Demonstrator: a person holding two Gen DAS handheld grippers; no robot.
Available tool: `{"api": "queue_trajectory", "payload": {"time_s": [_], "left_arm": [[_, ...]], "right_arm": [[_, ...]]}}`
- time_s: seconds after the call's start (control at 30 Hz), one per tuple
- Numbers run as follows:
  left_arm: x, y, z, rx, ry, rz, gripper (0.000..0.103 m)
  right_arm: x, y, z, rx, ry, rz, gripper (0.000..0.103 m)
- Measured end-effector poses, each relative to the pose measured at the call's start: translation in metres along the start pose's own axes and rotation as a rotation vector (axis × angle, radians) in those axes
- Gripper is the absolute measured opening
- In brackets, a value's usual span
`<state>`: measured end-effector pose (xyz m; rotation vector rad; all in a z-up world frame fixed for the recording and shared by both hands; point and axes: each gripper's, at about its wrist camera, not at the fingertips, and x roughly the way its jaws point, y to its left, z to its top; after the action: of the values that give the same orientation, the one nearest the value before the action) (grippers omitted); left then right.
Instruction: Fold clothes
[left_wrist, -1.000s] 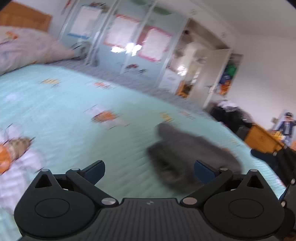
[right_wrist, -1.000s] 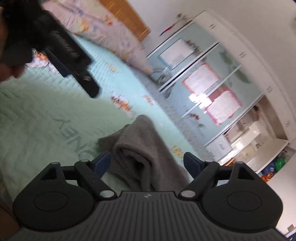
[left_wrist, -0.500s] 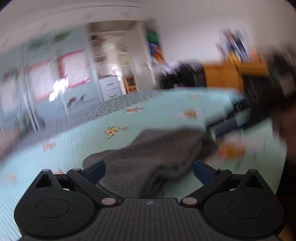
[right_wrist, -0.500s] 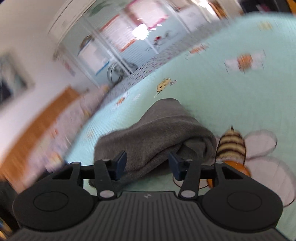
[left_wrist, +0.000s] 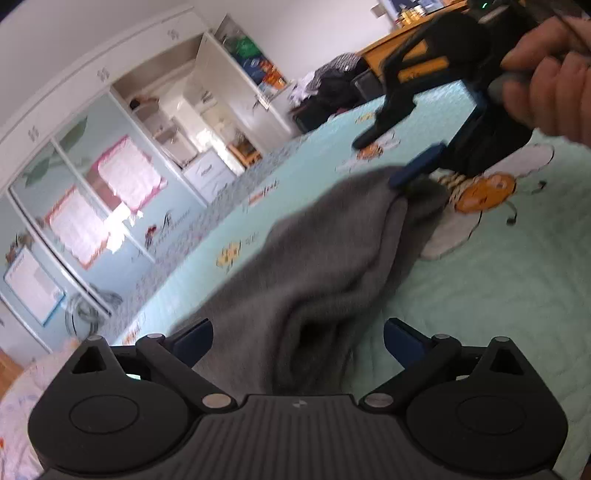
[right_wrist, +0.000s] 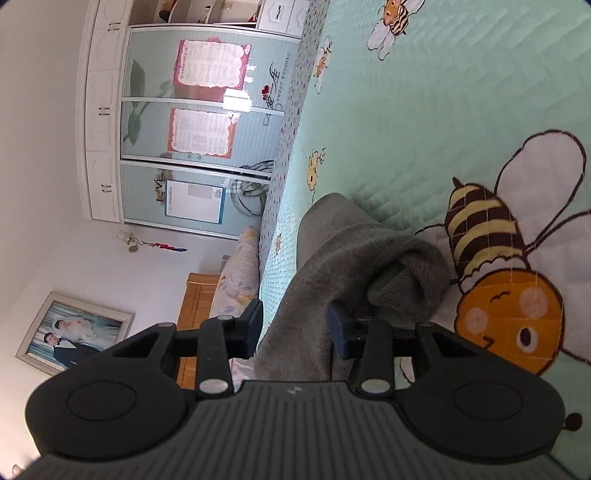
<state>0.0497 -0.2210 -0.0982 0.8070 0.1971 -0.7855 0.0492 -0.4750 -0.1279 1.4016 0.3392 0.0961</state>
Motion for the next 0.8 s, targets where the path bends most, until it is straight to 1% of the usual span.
{"api": "queue_trajectory", "payload": {"time_s": [0.13, 0.2, 0.27, 0.33, 0.43, 0.5, 0.53, 0.57, 0.6, 0.63, 0.7, 0.8], "left_arm": [[0.006, 0.004, -0.012, -0.028, 0.029, 0.011, 0.098], [0.012, 0.008, -0.015, -0.033, 0.042, 0.033, 0.098], [0.02, 0.018, -0.017, -0.058, 0.063, 0.05, 0.095], [0.024, 0.033, -0.019, -0.107, 0.081, 0.03, 0.094], [0.026, 0.059, -0.026, -0.182, 0.096, -0.008, 0.094], [0.024, 0.071, -0.031, -0.243, 0.092, -0.052, 0.094], [0.02, 0.074, -0.033, -0.272, 0.088, -0.076, 0.092], [0.012, 0.075, -0.035, -0.296, 0.075, -0.09, 0.091], [0.003, 0.073, -0.039, -0.316, 0.053, -0.1, 0.091], [-0.006, 0.071, -0.042, -0.336, 0.027, -0.111, 0.094], [-0.021, 0.066, -0.049, -0.37, 0.001, -0.11, 0.096], [-0.032, 0.061, -0.054, -0.404, -0.006, -0.102, 0.098]], "right_arm": [[0.001, -0.002, -0.015, -0.012, 0.068, 0.009, 0.042], [0.013, 0.001, -0.028, -0.023, 0.132, 0.018, 0.043], [0.02, 0.005, -0.036, -0.025, 0.15, 0.018, 0.043], [0.027, 0.007, -0.042, -0.02, 0.158, 0.015, 0.043], [0.027, 0.012, -0.044, -0.01, 0.157, 0.025, 0.044], [0.025, 0.015, -0.044, -0.011, 0.158, 0.037, 0.045], [0.026, 0.016, -0.046, -0.001, 0.165, 0.049, 0.047], [0.026, 0.017, -0.047, 0.009, 0.174, 0.061, 0.05], [0.027, 0.016, -0.051, 0.019, 0.187, 0.069, 0.05], [0.03, 0.016, -0.055, 0.027, 0.203, 0.075, 0.05], [0.038, 0.016, -0.064, 0.041, 0.234, 0.089, 0.05], [0.047, 0.022, -0.072, 0.054, 0.253, 0.117, 0.05]]}}
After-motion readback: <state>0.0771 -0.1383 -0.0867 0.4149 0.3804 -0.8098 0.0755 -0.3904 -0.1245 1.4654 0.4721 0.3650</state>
